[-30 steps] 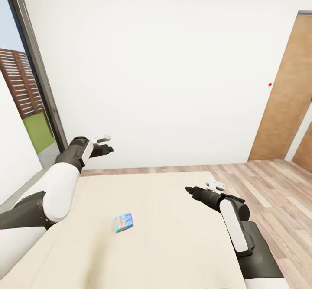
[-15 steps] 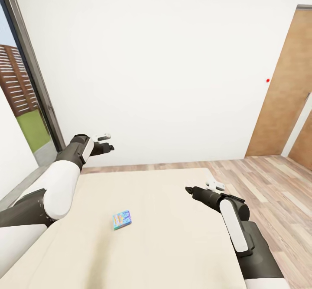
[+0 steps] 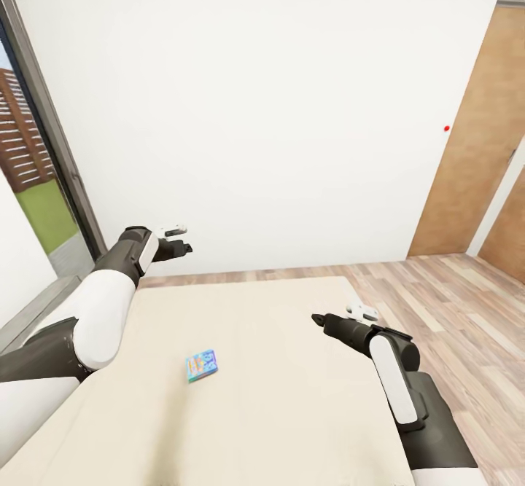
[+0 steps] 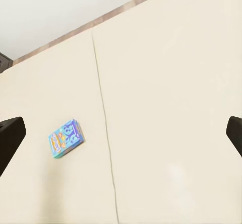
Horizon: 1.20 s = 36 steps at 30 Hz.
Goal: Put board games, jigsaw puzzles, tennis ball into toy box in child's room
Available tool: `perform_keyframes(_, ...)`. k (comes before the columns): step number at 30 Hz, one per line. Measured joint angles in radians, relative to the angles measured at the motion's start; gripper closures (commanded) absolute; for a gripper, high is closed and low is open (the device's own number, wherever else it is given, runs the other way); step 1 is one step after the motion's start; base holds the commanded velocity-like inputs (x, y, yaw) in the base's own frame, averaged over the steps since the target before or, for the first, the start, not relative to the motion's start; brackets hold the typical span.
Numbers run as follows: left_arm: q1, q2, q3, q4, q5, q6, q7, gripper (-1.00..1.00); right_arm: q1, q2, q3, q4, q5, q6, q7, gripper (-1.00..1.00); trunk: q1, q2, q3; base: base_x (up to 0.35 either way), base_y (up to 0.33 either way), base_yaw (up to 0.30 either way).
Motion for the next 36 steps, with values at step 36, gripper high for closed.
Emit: perform_keyframes(36,0.002,0.002,-0.001,0.003,-0.001,-0.037,0.000,-1.00,0.001,0.001,0.001,-0.007,0.003,-0.005,-0.001,-1.00,0.000,0.000,-0.034,0.000,0.000,-0.053)
